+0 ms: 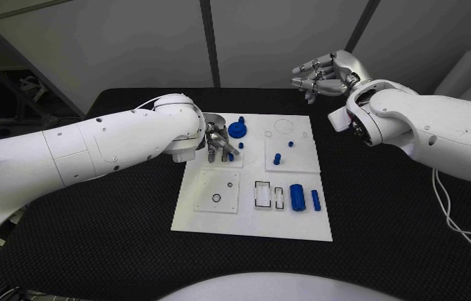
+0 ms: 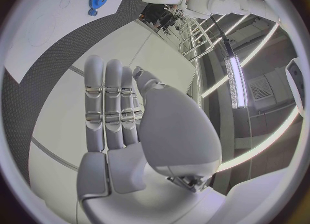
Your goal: Assemble the parts on the task board
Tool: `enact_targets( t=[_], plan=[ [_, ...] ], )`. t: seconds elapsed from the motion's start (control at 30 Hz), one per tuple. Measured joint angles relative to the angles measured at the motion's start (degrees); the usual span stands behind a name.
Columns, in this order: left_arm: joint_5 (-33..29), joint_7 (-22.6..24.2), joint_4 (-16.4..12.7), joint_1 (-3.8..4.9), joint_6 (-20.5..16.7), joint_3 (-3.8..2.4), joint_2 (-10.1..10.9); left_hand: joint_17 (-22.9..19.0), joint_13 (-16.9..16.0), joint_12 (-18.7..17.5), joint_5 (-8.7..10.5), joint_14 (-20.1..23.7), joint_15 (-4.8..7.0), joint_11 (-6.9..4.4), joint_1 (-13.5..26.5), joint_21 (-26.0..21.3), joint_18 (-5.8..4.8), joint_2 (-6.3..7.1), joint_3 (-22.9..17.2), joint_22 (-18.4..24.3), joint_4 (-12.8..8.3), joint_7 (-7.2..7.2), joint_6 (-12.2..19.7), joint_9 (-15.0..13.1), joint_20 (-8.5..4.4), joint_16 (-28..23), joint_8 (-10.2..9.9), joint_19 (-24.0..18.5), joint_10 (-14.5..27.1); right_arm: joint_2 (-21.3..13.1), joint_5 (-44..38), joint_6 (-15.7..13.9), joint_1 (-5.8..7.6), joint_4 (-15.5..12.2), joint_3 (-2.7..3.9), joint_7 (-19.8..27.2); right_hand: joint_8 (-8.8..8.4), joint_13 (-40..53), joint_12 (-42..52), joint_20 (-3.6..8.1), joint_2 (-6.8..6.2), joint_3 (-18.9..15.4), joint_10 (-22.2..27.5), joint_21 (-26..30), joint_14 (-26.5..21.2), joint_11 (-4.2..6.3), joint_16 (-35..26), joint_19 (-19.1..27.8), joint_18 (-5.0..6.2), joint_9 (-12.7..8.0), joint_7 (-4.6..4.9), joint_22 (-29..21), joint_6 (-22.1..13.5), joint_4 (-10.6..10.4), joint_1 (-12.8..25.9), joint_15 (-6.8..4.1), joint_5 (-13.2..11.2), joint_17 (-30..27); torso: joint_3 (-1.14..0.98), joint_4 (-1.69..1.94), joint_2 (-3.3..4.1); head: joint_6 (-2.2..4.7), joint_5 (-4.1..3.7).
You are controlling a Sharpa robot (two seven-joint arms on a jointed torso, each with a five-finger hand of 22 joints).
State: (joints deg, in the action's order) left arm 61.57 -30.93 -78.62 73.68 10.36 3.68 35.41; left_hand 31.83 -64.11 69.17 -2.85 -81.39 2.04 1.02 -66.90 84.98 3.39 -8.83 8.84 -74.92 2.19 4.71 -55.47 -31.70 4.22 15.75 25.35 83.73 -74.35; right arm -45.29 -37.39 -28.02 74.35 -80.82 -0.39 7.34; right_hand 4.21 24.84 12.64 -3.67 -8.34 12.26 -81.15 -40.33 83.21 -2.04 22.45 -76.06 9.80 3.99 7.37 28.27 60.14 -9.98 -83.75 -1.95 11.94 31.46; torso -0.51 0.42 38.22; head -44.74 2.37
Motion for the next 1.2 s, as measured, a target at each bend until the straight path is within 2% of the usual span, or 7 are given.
enact_targets(
  t=[0.33,0.53,0.67,0.8,0.83,1.0,1.2],
  plan=[
    [0.01,-0.01,0.01,0.02,0.23,0.01,-0.16,0.3,0.01,0.0,0.0,0.0,0.0,-0.02,-1.57,0.0,-0.01,-0.68,-1.64,0.0,-1.63,-0.41,0.41,-0.64,-0.21,-0.31,0.0,0.21,-0.02,0.15,-0.01,0.06,0.0,0.09,0.0,-0.18,0.0,0.11,0.0,0.0,0.0,0.0,0.0,-0.01,0.0,0.0,0.0,0.01,0.0,0.0,0.0,0.05,0.0,0.0,0.0,0.0,0.0,0.12,0.05,0.0,0.01,-0.22,-0.09],
    [-0.09,-0.01,-0.19,0.12,0.29,-0.06,-0.04,0.77,0.1,-0.33,-0.14,-0.18,0.18,-0.63,-4.04,0.0,0.0,-1.56,-6.17,0.0,-4.52,-0.47,1.18,-0.98,-0.21,-0.78,-0.46,0.21,0.21,0.27,-0.02,0.19,0.0,0.19,0.0,-0.27,0.0,0.43,-0.01,-0.12,0.0,-0.02,0.41,-0.26,-0.2,0.0,0.0,0.51,0.0,-0.05,0.21,0.18,-0.21,-0.02,0.0,0.2,0.0,0.38,0.08,0.05,0.0,-0.35,-0.04],
    [-0.43,-0.01,-0.42,0.2,0.29,-0.1,0.29,1.24,0.36,-0.9,-3.39,-0.17,0.18,-0.68,-4.29,0.0,0.0,-1.27,-12.06,0.0,-7.07,-0.19,1.46,-0.98,-0.21,-1.44,-1.4,0.21,0.34,0.31,-0.03,0.34,0.0,0.26,-0.01,-0.33,0.0,0.54,-0.01,-0.12,0.0,-0.15,0.41,-0.26,-0.2,0.0,0.0,0.51,0.0,-0.05,0.21,0.24,-0.2,-0.15,0.0,0.2,0.0,0.47,0.1,0.07,0.0,-0.4,-0.01],
    [-0.93,-0.01,-0.54,0.19,0.29,-0.09,0.54,1.69,0.52,-1.34,-4.71,-0.17,0.17,-0.69,-2.14,0.0,-0.01,0.87,-18.52,0.0,-7.24,-0.09,1.55,-1.79,-0.21,-2.06,-1.86,0.21,0.55,0.35,-0.03,0.52,0.0,0.35,-0.01,-0.4,0.0,0.54,-0.01,-0.12,0.0,-0.15,0.41,-0.26,-0.2,0.0,0.0,0.51,-0.01,-0.05,0.21,0.24,-0.2,-0.15,0.0,0.2,0.0,0.47,0.12,0.12,0.0,-0.43,-0.01],
    [-1.06,-0.01,-0.58,0.18,0.28,-0.07,0.61,1.77,0.55,-1.55,-5.23,-0.17,0.17,-0.69,-1.34,0.0,-0.01,1.64,-19.79,0.0,-6.43,-0.09,1.55,-2.2,-0.21,-2.1,-1.87,0.21,0.55,0.37,-0.03,0.55,0.0,0.37,-0.02,-0.42,0.0,0.61,-0.01,-0.12,-0.01,-0.15,0.41,-0.29,-0.2,0.0,0.0,0.51,0.0,-0.05,0.21,0.27,-0.21,-0.15,0.01,0.2,0.0,0.5,0.12,0.13,0.0,-0.4,-0.01],
    [-1.84,-0.01,-1.02,0.02,0.15,0.04,1.16,2.51,0.54,-1.59,-6.23,-0.63,-0.18,-0.36,6.47,0.0,0.05,6.09,-36.83,0.0,-6.8,0.44,1.64,-5.42,-0.21,-3.13,-0.64,0.21,0.26,0.4,-0.03,0.78,-0.01,0.43,-0.02,-0.51,0.0,0.82,0.1,-0.12,-0.24,-0.15,0.41,-0.48,-0.34,0.0,-0.01,0.51,0.0,-0.04,0.21,0.41,-0.2,-0.15,0.23,0.06,0.0,0.68,0.12,0.14,0.01,-0.38,-0.01],
    [-3.03,0.0,-1.96,0.0,-1.14,0.04,2.0,2.86,-0.05,-1.18,-6.2,-0.85,0.0,-0.46,8.4,0.0,0.05,7.61,-42.09,0.01,-5.99,0.23,1.84,-7.4,-0.21,-3.44,0.5,0.21,-0.35,0.4,-0.04,0.97,-0.01,0.57,-0.02,-0.6,0.0,0.98,0.2,-0.12,-0.22,-0.27,0.41,-0.48,-0.4,0.0,-0.01,0.51,0.0,-0.04,0.07,0.43,-0.34,-0.27,0.25,0.0,0.0,0.83,0.12,0.2,0.02,-0.37,0.02]
  ],
)
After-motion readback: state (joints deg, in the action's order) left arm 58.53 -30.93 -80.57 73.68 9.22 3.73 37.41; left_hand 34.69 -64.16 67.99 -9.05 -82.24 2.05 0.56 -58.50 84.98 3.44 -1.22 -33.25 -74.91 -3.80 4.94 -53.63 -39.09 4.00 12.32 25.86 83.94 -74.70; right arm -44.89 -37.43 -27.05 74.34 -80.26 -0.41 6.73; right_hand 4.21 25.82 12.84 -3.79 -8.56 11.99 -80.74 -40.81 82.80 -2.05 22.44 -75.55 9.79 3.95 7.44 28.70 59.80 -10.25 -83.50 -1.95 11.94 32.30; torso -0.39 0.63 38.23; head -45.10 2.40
